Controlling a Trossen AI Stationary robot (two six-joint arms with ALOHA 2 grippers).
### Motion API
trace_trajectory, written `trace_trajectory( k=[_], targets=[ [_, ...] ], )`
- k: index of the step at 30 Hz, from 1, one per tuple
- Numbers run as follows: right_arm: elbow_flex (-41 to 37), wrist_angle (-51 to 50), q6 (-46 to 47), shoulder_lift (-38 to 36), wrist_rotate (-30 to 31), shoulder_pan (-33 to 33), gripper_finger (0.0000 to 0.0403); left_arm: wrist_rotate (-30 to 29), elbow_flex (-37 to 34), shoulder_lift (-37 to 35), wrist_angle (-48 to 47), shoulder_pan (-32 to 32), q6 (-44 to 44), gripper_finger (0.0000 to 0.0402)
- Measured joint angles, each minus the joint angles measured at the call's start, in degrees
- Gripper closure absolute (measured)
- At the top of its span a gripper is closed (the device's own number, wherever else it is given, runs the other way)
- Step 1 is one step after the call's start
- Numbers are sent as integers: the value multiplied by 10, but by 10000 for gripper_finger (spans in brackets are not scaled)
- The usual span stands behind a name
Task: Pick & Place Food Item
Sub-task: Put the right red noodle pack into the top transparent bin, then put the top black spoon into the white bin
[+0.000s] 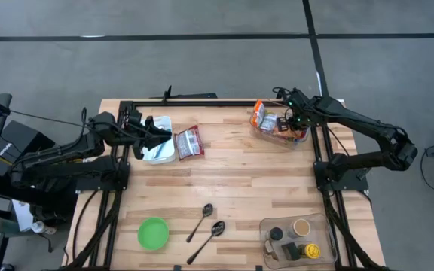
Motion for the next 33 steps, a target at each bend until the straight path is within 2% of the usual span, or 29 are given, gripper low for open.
trace_trajectory(
  k=[17, 27, 33],
  targets=[
    [36, -56, 1, -5, -5, 20, 400, -2, 0, 0, 0, 0, 0, 309],
    [37, -60, 5, -5, -5, 20, 332, -2, 0, 0, 0, 0, 0, 309],
    [98, -88, 25, -5, -4, 32, 316, -2, 0, 0, 0, 0, 0, 309]
  ],
)
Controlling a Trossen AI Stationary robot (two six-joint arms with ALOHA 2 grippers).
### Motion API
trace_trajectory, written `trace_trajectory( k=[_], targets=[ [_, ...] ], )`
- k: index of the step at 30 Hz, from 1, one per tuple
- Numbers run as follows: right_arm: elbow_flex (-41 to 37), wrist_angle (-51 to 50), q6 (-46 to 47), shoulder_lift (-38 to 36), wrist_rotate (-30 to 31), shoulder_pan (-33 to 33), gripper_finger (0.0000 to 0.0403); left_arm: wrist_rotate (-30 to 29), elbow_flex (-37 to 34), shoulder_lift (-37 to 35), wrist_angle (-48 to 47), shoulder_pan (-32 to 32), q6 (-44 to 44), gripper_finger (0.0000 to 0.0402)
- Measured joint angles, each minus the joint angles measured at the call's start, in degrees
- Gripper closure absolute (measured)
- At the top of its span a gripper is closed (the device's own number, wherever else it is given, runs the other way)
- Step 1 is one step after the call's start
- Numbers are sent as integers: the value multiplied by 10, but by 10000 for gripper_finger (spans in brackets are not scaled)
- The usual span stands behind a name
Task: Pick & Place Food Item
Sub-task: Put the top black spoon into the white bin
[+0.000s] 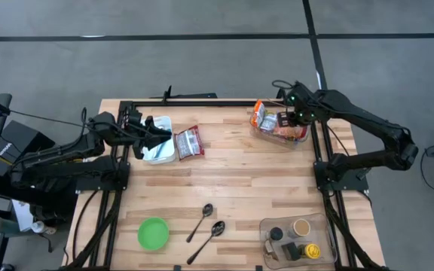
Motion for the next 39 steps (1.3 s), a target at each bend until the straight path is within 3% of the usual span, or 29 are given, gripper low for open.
trace_trajectory(
  k=[5, 12, 17, 28, 35, 39],
  targets=[
    [75, 7, -2, -1, 0, 26, 316, 0, 0, 0, 0, 0, 0, 309],
    [138, 99, -69, -1, 4, 82, 316, 2, 0, 0, 0, 0, 0, 309],
    [139, 160, -103, 0, 3, 122, 316, 2, 0, 0, 0, 0, 0, 309],
    [139, 163, -132, 2, 3, 183, 317, -1, 0, 0, 10, 0, -2, 309],
    [139, 163, -179, 2, -4, 233, 317, 0, 0, 0, 82, 0, -22, 309],
    [139, 169, -226, 2, -54, 271, 319, 0, 0, 0, 145, 0, -43, 309]
  ],
)
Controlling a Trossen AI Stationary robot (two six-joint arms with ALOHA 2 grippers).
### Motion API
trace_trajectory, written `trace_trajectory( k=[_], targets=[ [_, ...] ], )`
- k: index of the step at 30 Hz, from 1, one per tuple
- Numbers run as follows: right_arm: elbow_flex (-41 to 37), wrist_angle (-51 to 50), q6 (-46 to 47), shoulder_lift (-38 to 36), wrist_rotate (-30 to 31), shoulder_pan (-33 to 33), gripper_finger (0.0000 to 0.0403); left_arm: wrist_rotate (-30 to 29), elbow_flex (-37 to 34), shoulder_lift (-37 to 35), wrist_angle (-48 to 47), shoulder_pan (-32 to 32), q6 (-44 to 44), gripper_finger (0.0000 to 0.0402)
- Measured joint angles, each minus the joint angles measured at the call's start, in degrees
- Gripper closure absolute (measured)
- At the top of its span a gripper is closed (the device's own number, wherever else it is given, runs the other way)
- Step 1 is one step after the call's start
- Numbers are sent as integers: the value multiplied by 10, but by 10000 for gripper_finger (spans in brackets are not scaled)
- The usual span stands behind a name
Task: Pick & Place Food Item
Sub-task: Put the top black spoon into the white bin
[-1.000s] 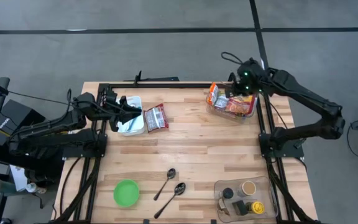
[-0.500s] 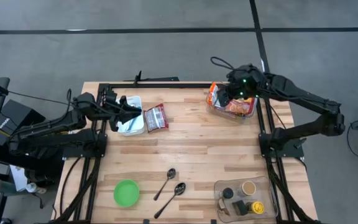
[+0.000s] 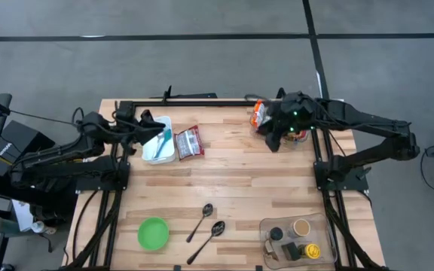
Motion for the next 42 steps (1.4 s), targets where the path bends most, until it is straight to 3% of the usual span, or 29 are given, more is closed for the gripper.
trace_trajectory(
  k=[10, 14, 16, 25, 32, 42],
  targets=[
    [0, 88, -128, 0, -188, 73, 398, 0, 0, 0, 48, 0, -2, 309],
    [0, 95, -111, 0, -181, 77, 382, -12, 0, 0, 48, 0, -66, 309],
    [0, 95, -60, 0, -181, 77, 374, -17, 0, 0, 48, 0, -86, 309],
    [0, 103, 51, 0, -174, 79, 363, -17, 0, 0, 48, 0, -90, 309],
    [-31, 135, -71, 6, -170, 97, 364, -19, 0, 0, 44, -6, -90, 309],
    [-70, 205, -50, 11, -170, 119, 363, 11, 0, 46, 78, -111, -45, 309]
  ],
)
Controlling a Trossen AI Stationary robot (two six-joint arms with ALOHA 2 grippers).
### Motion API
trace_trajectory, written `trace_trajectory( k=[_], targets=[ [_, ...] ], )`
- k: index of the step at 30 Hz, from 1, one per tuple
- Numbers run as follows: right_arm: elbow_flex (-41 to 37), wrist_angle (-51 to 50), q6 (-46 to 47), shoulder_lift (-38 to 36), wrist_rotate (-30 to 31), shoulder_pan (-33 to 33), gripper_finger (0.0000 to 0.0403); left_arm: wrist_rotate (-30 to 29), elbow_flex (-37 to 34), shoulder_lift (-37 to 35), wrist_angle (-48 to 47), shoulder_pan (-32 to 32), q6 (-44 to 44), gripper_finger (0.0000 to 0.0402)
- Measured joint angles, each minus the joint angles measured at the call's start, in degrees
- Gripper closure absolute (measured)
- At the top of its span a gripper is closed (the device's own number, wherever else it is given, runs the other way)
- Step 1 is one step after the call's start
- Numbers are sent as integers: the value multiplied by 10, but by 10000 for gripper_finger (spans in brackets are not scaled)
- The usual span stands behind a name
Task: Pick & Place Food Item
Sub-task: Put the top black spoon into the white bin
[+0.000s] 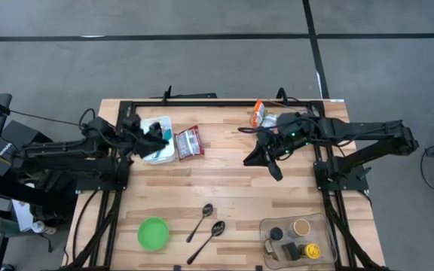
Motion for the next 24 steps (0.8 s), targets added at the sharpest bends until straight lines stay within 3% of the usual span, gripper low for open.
trace_trajectory(
  k=[7, 18, 24],
  targets=[
    [0, -6, 1, 2, 0, 6, 363, -16, 0, 58, 1, -95, 2, 309],
    [0, -10, -24, 2, 0, 2, 363, -192, 0, 182, 0, -244, -2, 309],
    [0, -2, -24, 2, 0, -6, 363, -325, 0, 242, -1, -307, -85, 311]
  ],
)
